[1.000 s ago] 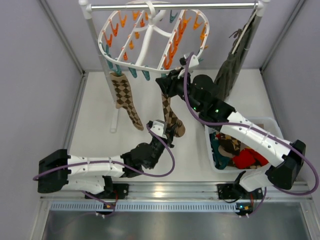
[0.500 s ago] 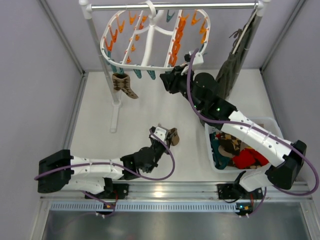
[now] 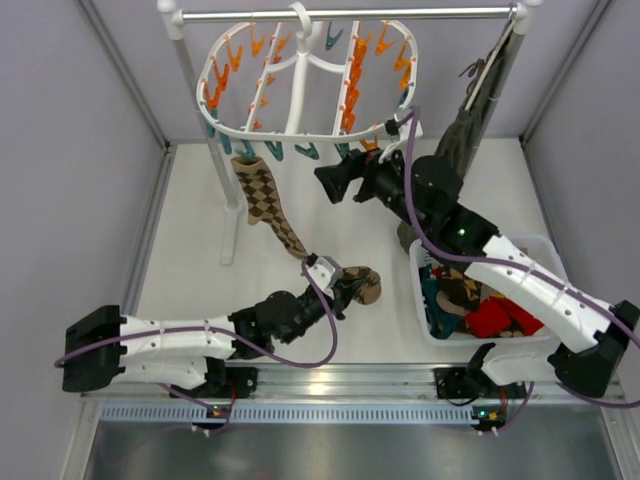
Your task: Remove the socks clipped to the hanger
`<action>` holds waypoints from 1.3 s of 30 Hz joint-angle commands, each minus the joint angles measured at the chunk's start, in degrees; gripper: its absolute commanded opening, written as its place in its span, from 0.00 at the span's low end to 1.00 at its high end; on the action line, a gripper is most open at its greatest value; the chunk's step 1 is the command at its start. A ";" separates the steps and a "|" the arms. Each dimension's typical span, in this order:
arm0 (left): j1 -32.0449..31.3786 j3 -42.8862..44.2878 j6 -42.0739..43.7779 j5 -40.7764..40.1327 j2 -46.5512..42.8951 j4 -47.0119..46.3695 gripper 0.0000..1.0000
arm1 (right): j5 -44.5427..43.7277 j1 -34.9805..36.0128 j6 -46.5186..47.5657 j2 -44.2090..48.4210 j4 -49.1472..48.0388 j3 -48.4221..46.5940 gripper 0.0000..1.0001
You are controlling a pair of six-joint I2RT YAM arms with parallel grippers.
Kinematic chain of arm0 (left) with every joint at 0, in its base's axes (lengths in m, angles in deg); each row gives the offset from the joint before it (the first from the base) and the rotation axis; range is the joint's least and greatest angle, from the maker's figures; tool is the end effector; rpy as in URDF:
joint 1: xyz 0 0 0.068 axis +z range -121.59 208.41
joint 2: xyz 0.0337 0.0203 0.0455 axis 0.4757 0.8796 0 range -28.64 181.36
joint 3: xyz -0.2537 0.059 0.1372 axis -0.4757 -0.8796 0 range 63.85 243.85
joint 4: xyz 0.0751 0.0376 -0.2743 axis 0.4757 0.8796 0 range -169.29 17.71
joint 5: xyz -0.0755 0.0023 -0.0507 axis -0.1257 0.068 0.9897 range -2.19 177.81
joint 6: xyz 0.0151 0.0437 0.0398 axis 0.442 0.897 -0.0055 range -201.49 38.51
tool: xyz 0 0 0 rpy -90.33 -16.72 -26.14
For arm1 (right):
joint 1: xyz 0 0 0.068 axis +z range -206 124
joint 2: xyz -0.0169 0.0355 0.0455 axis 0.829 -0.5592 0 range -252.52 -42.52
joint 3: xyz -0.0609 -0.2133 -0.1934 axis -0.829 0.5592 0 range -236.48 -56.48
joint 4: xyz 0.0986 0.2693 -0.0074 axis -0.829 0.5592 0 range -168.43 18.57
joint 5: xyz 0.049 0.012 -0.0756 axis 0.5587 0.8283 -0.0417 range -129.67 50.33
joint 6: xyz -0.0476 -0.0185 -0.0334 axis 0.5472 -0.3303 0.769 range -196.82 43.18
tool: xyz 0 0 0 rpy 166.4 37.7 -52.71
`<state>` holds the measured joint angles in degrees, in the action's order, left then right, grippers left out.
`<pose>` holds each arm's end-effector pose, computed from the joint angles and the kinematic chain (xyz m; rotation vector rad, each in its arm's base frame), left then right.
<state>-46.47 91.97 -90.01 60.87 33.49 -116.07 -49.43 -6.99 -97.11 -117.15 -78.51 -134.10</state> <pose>0.0878 -0.2454 0.2698 0.5170 1.4957 -0.7970 0.2232 0.2450 0.4698 -0.2524 1.5569 0.8319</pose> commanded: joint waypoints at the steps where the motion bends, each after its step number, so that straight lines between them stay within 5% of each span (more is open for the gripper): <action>1: -0.01 4.22 -1.33 10.93 -1.04 0.30 0.00 | 4.65 -0.76 1.13 7.46 5.41 0.81 0.99; 8: -0.01 10.71 -2.73 17.88 0.88 1.79 0.00 | 7.39 -0.76 7.98 16.79 23.51 3.79 0.99; 17: -0.01 25.74 -3.53 23.24 14.41 4.34 0.00 | 2.03 -0.85 8.78 32.96 31.35 8.28 1.00; 27: 0.16 57.63 -4.14 30.35 44.19 14.35 0.02 | -24.50 -0.85 5.97 44.83 41.55 2.75 0.99; 29: 0.34 66.31 -4.67 31.59 51.46 18.04 0.13 | -27.41 -0.76 5.88 45.45 43.92 0.99 0.99; 31: 0.43 72.05 -5.55 32.21 55.71 21.29 0.41 | -29.17 -0.76 6.40 46.06 44.63 0.20 0.99; 34: 0.43 76.73 -6.78 31.86 60.47 25.00 0.62 | -29.53 -0.76 6.67 46.59 46.13 -0.25 0.99; 35: 0.43 76.47 -6.95 31.95 60.48 25.00 0.90 | -29.88 -0.85 6.85 46.68 46.22 -0.07 0.99; 36: 0.34 75.95 -6.96 32.12 60.31 25.00 0.98 | -30.75 -0.76 6.93 46.77 46.31 0.19 0.99; 39: 0.43 73.58 -6.69 31.69 58.81 25.00 0.98 | -31.73 -0.85 7.02 47.38 45.26 2.03 0.99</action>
<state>-46.31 167.75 -96.00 92.10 90.95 -100.09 -86.00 -8.19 -88.74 -69.54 -30.25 -133.08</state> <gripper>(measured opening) 0.979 0.993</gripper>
